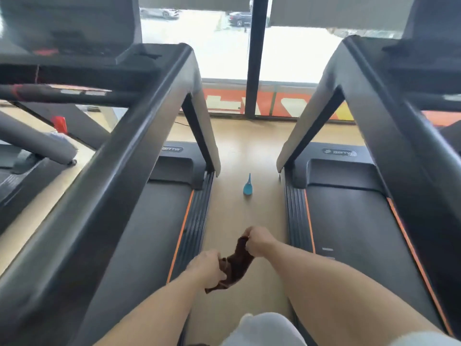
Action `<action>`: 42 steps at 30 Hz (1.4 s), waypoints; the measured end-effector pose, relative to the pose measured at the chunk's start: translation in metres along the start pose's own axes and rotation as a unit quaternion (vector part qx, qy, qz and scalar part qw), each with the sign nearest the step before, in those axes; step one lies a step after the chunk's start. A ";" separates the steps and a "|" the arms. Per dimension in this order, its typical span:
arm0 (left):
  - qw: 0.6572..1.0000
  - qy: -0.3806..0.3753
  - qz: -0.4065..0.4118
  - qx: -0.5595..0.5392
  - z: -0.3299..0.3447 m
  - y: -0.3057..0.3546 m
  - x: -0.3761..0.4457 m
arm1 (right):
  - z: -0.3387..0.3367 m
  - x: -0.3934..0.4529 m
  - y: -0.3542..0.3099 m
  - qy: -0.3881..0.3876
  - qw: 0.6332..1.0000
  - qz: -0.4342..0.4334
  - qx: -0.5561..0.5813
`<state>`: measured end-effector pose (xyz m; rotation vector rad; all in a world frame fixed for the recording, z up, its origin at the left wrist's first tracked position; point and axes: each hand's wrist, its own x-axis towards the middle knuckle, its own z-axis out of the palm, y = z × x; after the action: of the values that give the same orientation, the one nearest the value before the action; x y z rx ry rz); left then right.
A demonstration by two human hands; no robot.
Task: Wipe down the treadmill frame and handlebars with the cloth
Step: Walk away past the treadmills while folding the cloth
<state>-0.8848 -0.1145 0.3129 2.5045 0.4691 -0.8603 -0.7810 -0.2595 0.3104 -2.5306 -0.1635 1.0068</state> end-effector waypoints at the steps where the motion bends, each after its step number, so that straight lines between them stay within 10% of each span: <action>1: 1.000 0.006 -0.006 -0.013 -0.016 0.009 0.017 | -0.019 0.018 -0.005 0.007 1.000 -0.003 -0.004; 18: 0.996 0.046 -0.048 -0.061 -0.194 0.155 0.441 | -0.253 0.372 -0.003 0.139 0.984 0.088 0.065; 24: 0.950 0.049 -0.141 -0.275 -0.229 0.181 0.611 | -0.293 0.524 0.023 0.151 0.960 0.167 0.167; 42: 0.910 0.082 -0.209 -0.348 -0.059 0.112 1.027 | -0.169 0.937 0.170 0.136 0.905 0.281 0.289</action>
<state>-0.0377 -0.0048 -0.2709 1.8317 1.1709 -0.4890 0.0128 -0.2311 -0.2419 -2.1396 0.8648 0.7195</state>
